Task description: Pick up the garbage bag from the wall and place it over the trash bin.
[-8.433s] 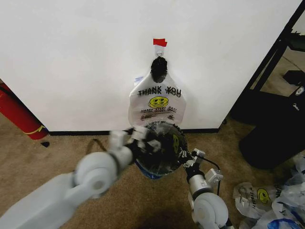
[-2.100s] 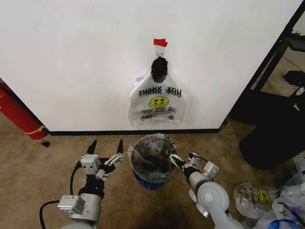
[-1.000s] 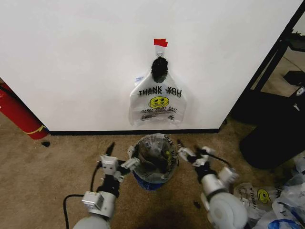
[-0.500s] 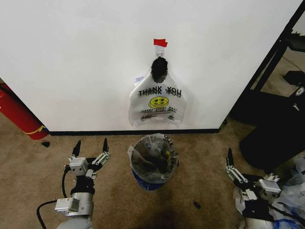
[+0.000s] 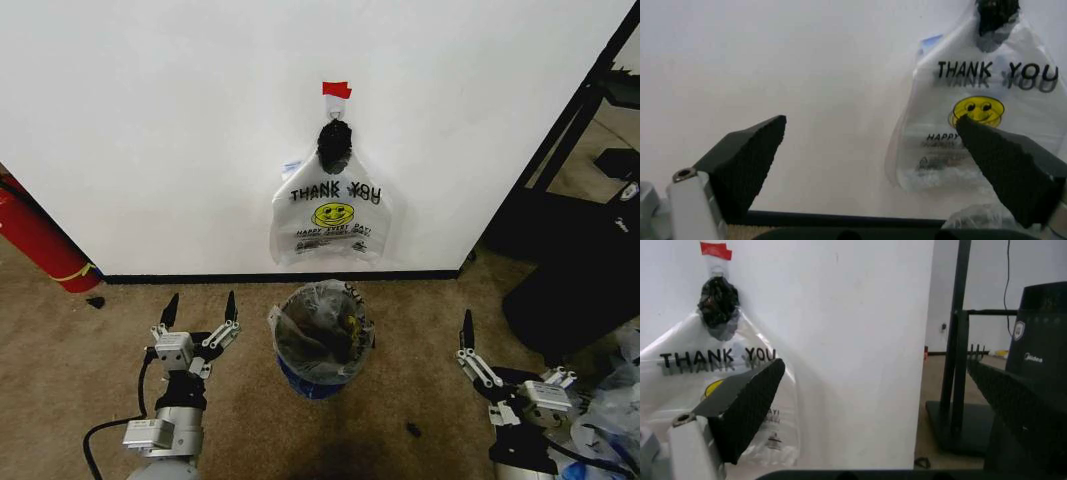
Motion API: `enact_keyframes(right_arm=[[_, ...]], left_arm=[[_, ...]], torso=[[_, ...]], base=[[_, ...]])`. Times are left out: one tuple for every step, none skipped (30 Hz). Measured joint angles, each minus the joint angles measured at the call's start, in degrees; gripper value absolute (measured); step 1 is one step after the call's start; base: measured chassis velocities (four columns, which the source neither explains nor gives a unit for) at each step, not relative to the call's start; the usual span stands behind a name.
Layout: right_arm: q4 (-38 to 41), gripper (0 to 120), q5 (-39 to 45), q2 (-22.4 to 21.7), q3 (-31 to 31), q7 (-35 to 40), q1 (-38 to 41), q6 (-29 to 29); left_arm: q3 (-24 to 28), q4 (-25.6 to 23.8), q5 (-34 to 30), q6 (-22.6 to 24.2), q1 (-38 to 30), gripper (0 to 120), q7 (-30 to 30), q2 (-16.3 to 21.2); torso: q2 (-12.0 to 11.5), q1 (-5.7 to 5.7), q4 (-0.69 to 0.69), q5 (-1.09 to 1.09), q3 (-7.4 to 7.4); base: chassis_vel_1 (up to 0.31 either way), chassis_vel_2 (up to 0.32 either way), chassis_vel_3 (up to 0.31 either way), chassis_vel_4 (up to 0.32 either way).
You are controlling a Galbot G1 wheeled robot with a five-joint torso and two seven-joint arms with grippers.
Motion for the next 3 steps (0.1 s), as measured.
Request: enact_keyframes(right_arm=[[0.0, 100, -0.1, 0.0, -0.3, 0.1, 0.1, -0.2], [0.0, 100, -0.2, 0.0, -0.9, 0.1, 0.3, -0.5], [0.0, 100, -0.3, 0.0, -1.3, 0.1, 0.4, -0.6]], left_arm=[[0.1, 0.1, 0.3, 0.0, 0.1, 100, 0.0, -0.1], [0.3, 0.2, 0.6, 0.1, 0.2, 100, 0.0, -0.1], [0.3, 0.2, 0.8, 0.1, 0.3, 100, 0.0, -0.1]], torso=[[0.0, 0.00, 0.00, 0.00, 0.00], [0.0, 0.00, 0.00, 0.00, 0.00], [0.0, 0.00, 0.00, 0.00, 0.00]], base=[[0.000, 0.000, 0.000, 0.000], [0.000, 0.000, 0.000, 0.000], [0.000, 0.000, 0.000, 0.000]])
